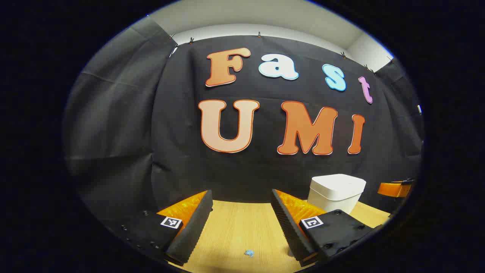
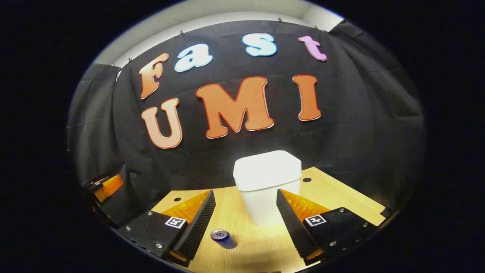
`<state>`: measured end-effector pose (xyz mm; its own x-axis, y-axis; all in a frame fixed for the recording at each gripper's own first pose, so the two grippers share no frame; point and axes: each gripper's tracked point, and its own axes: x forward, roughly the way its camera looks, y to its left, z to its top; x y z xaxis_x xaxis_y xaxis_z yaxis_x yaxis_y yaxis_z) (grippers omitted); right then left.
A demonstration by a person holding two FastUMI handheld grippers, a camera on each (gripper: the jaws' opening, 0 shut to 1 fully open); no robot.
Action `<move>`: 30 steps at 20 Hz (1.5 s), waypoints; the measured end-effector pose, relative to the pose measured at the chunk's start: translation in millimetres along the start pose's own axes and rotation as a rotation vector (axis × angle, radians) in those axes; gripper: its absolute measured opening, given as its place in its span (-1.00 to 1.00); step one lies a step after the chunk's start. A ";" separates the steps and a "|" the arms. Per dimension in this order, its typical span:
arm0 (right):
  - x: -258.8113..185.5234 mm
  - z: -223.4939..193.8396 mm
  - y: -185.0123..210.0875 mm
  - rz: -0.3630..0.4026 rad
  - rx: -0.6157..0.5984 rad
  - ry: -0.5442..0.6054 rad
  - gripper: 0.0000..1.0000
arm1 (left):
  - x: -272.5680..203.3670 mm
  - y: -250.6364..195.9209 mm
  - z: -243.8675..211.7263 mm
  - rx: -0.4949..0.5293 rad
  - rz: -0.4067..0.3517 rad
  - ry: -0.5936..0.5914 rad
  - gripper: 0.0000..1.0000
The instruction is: Press the lid of the desktop garbage bin to open it, pick up the crumpled paper on the desktop and throw it into the bin, then pick up the pop can on the desktop and drop it into the bin, and finally close the garbage bin lid.
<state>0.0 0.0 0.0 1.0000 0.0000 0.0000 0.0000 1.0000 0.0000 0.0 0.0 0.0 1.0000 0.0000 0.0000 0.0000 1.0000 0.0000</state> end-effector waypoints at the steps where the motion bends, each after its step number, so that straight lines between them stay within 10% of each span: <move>1: 1.6 3.7 -3.4 -0.004 -0.004 -0.003 1.00 | 3.6 -1.5 -0.2 -0.024 -0.012 0.008 0.96; 26: 6.2 16.9 -56.4 -0.142 -0.151 0.015 0.94 | 24.3 25.7 -11.7 0.025 0.017 0.066 0.96; 30: 2.4 15.8 -55.0 -0.125 -0.169 0.037 0.45 | 19.1 28.1 -14.8 0.019 0.023 0.074 0.96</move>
<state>2.4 -55.0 15.8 0.9916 -0.1269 -0.0260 0.1207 0.9780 -0.1700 19.1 28.1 -14.8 0.9970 0.0236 -0.0736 -0.0222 0.9996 0.0200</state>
